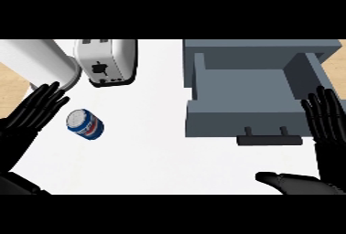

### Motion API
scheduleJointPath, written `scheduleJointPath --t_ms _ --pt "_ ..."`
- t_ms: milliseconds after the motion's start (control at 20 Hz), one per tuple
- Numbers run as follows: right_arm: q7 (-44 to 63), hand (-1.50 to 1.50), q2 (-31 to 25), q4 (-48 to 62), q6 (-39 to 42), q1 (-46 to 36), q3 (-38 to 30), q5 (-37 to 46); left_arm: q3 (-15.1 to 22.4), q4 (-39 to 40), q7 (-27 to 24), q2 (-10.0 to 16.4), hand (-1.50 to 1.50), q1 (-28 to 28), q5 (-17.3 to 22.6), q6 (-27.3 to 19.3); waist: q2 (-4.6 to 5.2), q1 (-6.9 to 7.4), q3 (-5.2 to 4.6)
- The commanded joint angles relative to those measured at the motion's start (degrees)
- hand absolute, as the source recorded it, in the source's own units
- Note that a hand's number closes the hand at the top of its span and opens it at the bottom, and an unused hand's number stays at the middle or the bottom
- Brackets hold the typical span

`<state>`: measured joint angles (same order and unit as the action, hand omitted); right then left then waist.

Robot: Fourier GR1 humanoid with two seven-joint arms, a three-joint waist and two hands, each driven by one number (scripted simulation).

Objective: Pick up the can, place it into the drawer and close the drawer

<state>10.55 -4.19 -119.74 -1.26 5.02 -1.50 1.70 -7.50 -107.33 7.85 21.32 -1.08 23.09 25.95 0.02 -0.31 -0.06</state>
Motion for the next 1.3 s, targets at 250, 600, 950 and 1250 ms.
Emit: scheduleJointPath --t_ms 250,600,950,1250 --pt "-4.8 -1.5 -0.4 -0.1 3.8 6.7 -3.7 -3.5 -8.2 1.5 7.3 4.3 -1.5 -0.5 10.8 5.5 -0.09 0.27 0.07" --pt "-8.6 -1.5 1.0 2.6 5.1 8.8 -3.3 -2.2 -10.9 2.8 11.1 4.6 -1.5 -0.7 11.8 5.3 -0.08 0.34 0.07" --pt "-6.1 -1.5 -0.1 2.3 6.0 7.3 -7.7 -4.8 -9.3 15.6 1.3 1.0 -1.5 -6.3 0.8 7.8 -0.01 0.12 0.05" --pt "-8.9 -1.5 -0.6 4.7 8.7 6.7 -9.3 -5.6 -8.0 17.7 -0.1 -0.6 -1.5 -7.1 -3.6 7.0 -0.04 0.2 0.06"
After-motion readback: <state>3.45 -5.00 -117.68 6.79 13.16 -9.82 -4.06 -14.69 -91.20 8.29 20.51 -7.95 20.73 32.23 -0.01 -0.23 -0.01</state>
